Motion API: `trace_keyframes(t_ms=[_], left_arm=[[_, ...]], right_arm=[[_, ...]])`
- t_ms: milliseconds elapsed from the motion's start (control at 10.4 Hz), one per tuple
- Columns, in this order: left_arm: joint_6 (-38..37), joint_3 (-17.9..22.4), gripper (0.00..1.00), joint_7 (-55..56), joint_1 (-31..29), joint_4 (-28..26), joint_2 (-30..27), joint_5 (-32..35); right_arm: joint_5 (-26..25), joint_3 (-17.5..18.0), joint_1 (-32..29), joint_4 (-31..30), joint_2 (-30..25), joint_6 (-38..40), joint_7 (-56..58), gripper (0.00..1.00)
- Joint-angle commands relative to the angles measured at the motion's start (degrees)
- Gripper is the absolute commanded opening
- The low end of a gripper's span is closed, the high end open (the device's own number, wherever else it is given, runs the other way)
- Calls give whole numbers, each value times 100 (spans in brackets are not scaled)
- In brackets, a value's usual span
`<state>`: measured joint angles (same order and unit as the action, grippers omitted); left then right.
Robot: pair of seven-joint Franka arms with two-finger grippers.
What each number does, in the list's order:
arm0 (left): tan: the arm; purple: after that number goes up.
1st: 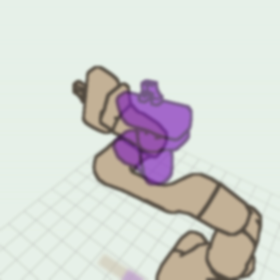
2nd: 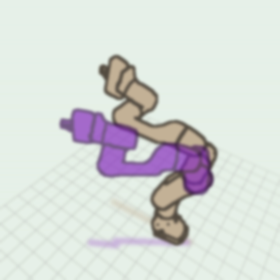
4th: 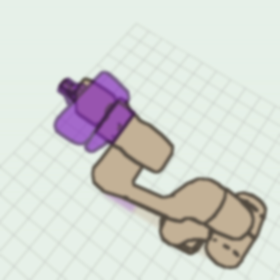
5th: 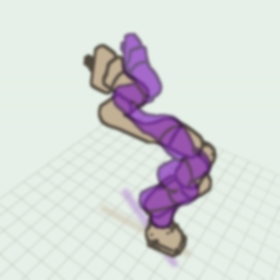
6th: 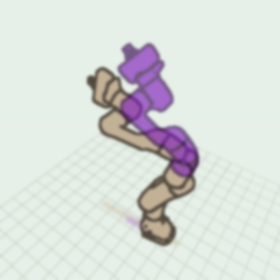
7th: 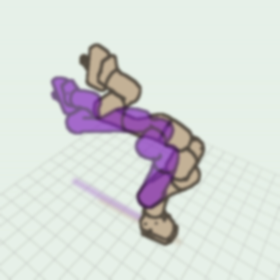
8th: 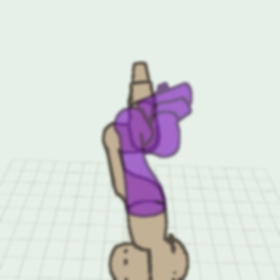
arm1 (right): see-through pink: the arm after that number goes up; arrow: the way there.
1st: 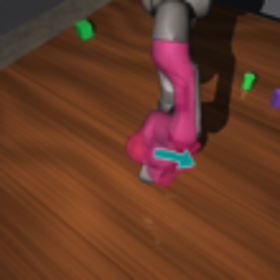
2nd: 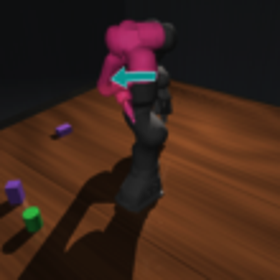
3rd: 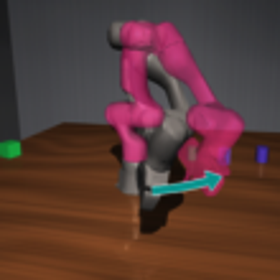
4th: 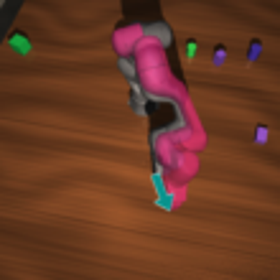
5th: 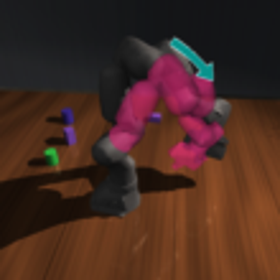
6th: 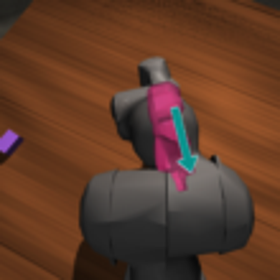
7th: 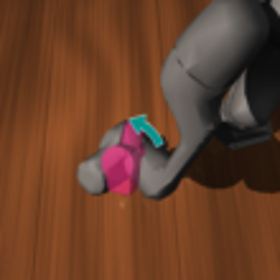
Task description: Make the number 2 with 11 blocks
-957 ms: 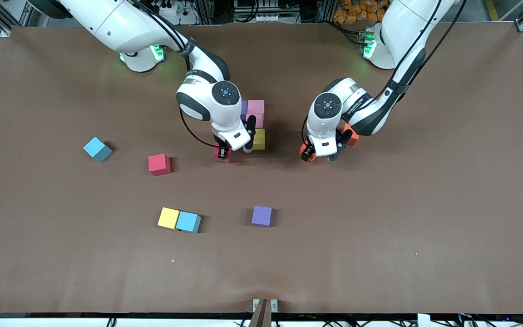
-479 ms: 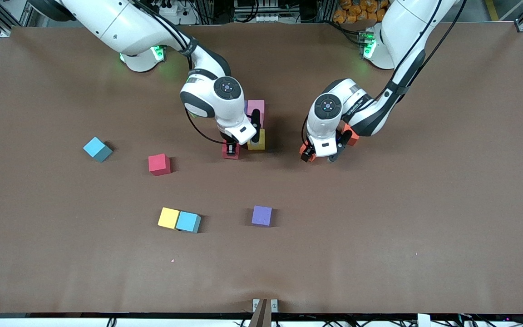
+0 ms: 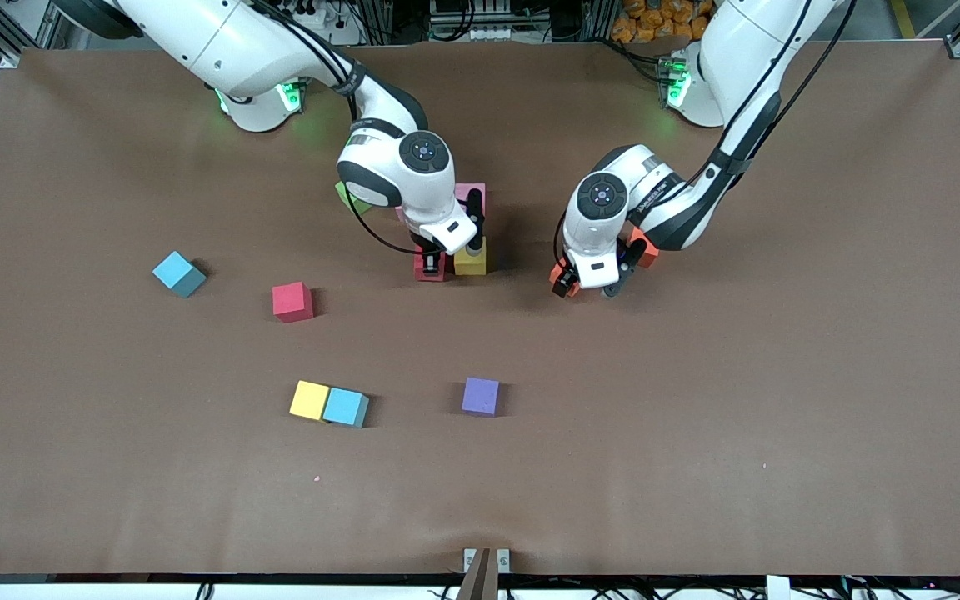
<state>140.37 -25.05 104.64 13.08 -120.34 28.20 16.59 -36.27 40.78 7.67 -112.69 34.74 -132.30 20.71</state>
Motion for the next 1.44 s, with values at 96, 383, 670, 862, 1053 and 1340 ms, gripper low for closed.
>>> trace_keyframes(t_ms=[96, 383, 670, 862, 1053, 1340], left_arm=[[8, -26, 100, 57, -147, 333, -60, 55], [-615, -26, 100, 92, -183, 1238, -34, -23], [-651, 35, 100, 136, -306, 1819, 220, -41], [-651, 158, 100, 363, -297, 2284, 483, -33], [-651, 281, 100, 513, -288, 2750, 817, -41], [-651, 369, 100, 1048, -297, 3094, 1073, -146]], right_arm=[[-47, 343, -318, -104, 103, -33, -128, 34], [-47, 343, -328, -87, 156, -121, -119, 35], [-47, 343, -319, -86, 191, -165, -119, 36], [-38, 343, -319, -95, 191, -156, -163, 39], [-20, 352, -302, -95, 209, -156, -163, 39], [-20, 352, -275, -95, 218, -156, -163, 100]])
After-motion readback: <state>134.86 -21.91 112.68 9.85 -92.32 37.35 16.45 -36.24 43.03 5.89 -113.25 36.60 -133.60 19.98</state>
